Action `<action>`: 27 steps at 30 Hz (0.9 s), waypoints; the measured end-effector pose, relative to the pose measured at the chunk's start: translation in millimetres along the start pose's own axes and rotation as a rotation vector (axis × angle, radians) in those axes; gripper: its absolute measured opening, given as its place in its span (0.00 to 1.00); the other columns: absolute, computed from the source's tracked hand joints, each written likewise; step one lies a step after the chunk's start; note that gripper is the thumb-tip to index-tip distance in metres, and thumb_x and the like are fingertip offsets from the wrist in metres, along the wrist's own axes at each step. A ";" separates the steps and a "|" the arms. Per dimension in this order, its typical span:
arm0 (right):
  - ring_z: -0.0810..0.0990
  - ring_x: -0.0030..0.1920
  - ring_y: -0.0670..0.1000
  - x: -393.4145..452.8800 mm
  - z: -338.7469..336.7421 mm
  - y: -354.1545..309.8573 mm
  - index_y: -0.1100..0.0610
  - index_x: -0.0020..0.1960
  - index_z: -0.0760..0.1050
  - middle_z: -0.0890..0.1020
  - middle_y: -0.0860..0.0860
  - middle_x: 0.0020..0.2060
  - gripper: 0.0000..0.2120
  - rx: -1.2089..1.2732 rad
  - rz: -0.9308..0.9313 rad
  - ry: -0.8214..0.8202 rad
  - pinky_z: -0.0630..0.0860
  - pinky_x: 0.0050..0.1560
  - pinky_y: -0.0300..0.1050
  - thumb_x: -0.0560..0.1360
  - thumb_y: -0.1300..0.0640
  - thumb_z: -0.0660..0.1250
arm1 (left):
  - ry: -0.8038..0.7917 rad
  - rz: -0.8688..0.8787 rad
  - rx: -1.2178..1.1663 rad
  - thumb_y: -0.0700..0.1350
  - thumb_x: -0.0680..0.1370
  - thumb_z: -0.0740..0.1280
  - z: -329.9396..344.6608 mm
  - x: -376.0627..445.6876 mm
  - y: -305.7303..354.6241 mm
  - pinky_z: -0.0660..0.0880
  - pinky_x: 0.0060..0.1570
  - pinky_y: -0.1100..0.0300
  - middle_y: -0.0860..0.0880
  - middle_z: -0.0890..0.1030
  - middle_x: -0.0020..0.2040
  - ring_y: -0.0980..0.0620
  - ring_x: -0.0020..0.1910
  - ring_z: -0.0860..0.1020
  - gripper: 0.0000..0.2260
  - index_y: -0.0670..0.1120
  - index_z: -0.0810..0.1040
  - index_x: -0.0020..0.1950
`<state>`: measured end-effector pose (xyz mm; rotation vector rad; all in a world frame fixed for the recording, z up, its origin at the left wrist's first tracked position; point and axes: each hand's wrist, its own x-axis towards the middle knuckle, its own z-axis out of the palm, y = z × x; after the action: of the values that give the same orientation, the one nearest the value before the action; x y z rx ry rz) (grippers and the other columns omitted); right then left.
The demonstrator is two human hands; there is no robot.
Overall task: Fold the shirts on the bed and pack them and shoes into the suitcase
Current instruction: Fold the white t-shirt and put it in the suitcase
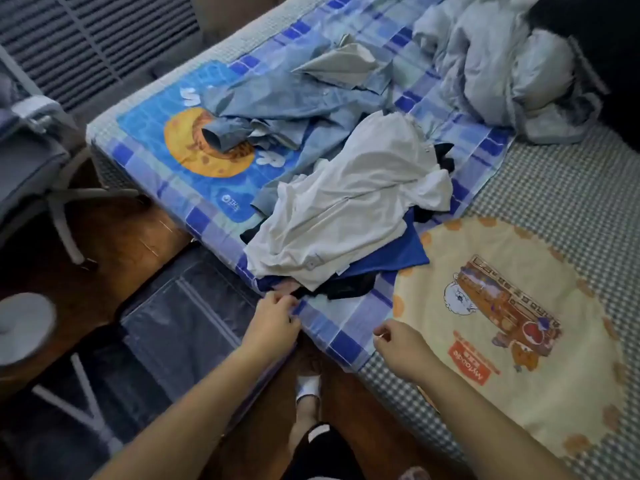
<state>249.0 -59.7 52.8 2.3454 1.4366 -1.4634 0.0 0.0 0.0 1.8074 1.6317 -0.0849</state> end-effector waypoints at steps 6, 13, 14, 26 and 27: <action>0.79 0.51 0.47 -0.5 -12.6 -1.6 0.52 0.61 0.77 0.80 0.47 0.55 0.09 0.066 0.107 0.071 0.72 0.49 0.40 0.82 0.55 0.62 | -0.081 0.224 0.525 0.50 0.79 0.63 -15.3 107.7 -11.9 0.42 0.78 0.41 0.42 0.41 0.82 0.35 0.80 0.38 0.27 0.55 0.64 0.79; 0.78 0.50 0.46 -17.1 -25.3 5.9 0.51 0.57 0.77 0.81 0.46 0.51 0.07 0.106 0.170 0.047 0.74 0.50 0.42 0.83 0.53 0.62 | -0.131 0.337 0.440 0.44 0.83 0.55 -28.9 113.8 20.5 0.45 0.79 0.44 0.49 0.61 0.81 0.49 0.81 0.56 0.25 0.48 0.60 0.81; 0.79 0.50 0.46 -22.1 -27.9 4.6 0.51 0.57 0.77 0.81 0.47 0.52 0.06 0.160 0.166 0.071 0.75 0.50 0.42 0.82 0.54 0.63 | -0.078 0.393 0.329 0.43 0.84 0.55 -33.4 104.4 37.5 0.50 0.79 0.46 0.50 0.67 0.78 0.49 0.77 0.64 0.21 0.49 0.67 0.78; 0.76 0.57 0.41 -104.0 -90.6 52.9 0.42 0.59 0.78 0.78 0.39 0.54 0.18 0.059 -0.421 0.530 0.74 0.56 0.38 0.72 0.56 0.63 | -0.067 0.653 -0.520 0.41 0.76 0.66 -16.2 -88.5 233.8 0.69 0.51 0.71 0.62 0.74 0.54 0.64 0.53 0.74 0.16 0.59 0.71 0.58; 0.77 0.51 0.39 -114.1 -97.0 61.4 0.41 0.53 0.78 0.78 0.36 0.47 0.13 0.033 -0.419 0.499 0.74 0.49 0.37 0.72 0.49 0.61 | -0.064 0.614 -0.541 0.43 0.76 0.68 -6.0 -93.6 236.8 0.69 0.49 0.71 0.64 0.72 0.54 0.64 0.52 0.74 0.18 0.61 0.69 0.60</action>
<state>344.6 -128.8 163.6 2.6739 2.1400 -0.9859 190.8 -69.9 153.6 1.7527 0.8750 0.5171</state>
